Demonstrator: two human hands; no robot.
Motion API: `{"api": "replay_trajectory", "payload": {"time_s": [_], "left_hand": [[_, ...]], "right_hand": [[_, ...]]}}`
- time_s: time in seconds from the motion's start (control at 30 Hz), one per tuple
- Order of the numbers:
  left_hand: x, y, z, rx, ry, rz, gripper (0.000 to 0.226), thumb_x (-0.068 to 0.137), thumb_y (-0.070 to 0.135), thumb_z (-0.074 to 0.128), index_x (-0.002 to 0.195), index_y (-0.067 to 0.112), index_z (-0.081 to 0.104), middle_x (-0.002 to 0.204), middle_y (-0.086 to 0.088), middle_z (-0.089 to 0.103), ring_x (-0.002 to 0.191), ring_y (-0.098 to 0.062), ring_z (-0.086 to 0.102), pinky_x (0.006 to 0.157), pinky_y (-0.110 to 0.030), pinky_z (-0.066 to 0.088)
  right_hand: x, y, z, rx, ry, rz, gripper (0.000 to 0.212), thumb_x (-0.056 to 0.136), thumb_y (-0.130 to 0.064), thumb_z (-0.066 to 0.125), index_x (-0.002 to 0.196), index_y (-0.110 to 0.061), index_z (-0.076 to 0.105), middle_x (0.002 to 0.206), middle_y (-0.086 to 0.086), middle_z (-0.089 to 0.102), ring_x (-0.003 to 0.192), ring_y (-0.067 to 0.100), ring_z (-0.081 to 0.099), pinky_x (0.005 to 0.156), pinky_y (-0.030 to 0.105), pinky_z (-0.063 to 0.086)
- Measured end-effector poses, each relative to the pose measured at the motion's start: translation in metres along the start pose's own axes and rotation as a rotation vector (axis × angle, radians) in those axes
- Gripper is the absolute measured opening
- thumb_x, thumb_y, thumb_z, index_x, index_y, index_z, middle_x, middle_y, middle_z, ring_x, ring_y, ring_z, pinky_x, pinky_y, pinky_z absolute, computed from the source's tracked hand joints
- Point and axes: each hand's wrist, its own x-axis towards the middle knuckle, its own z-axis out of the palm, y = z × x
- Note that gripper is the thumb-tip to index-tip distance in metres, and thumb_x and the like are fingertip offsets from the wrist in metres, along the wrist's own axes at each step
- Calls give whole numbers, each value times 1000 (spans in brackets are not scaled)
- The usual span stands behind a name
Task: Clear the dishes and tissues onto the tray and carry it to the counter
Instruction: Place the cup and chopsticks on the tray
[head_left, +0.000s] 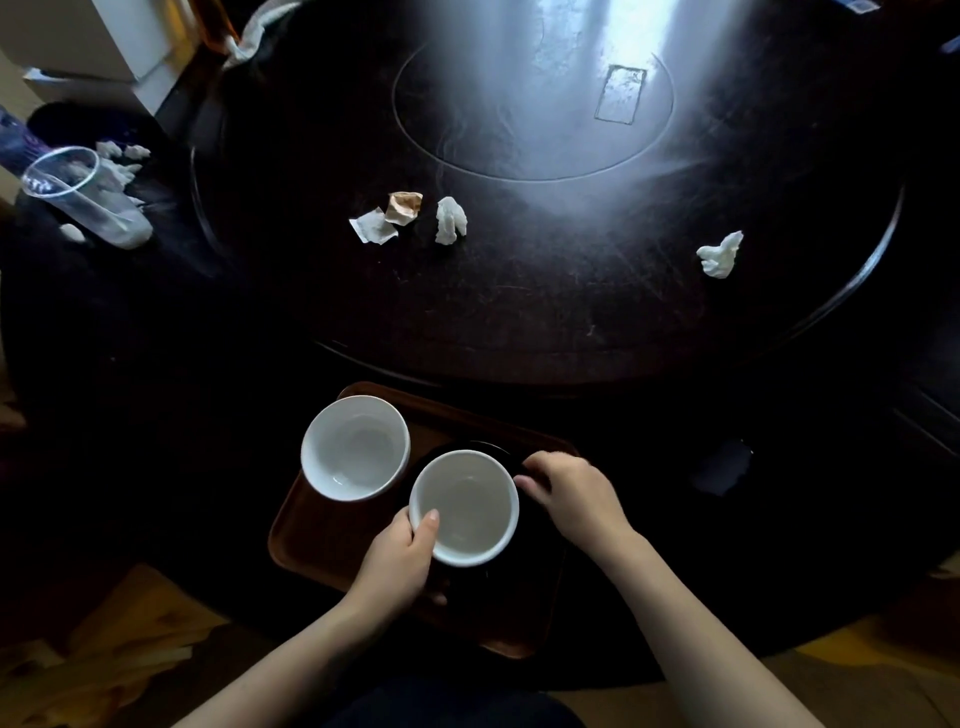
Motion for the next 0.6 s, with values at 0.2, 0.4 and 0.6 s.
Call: {"api": "replay_trajectory", "payload": {"time_s": [0.2,0.4,0.6], "left_hand": [[3,6,7,-7,-11,1,21,95,29,43,104,14,53,96,-7,62,69,-16,64,47,-33,57],[20,24,11,43,-37,64,21,95,30,43,107,15,52,89,0,59,67,-11,61,42,-25,54],[30,37,-6,337,-85,114,30,94,37,42,93,9,56,75,-3,58,54,-16,63,46,-29,54]], "right_hand": [[1,-4,8,112,106,94,20,87,-26,58,88,-8,67,90,12,71,87,31,64,72,36,48],[5,1,-4,144,167,181,22,87,-26,59,92,-6,67,92,15,71,89,33,65,75,37,50],[5,0,-8,188,187,258,22,83,-30,63,91,-9,67,87,13,72,85,30,66,73,34,50]]}}
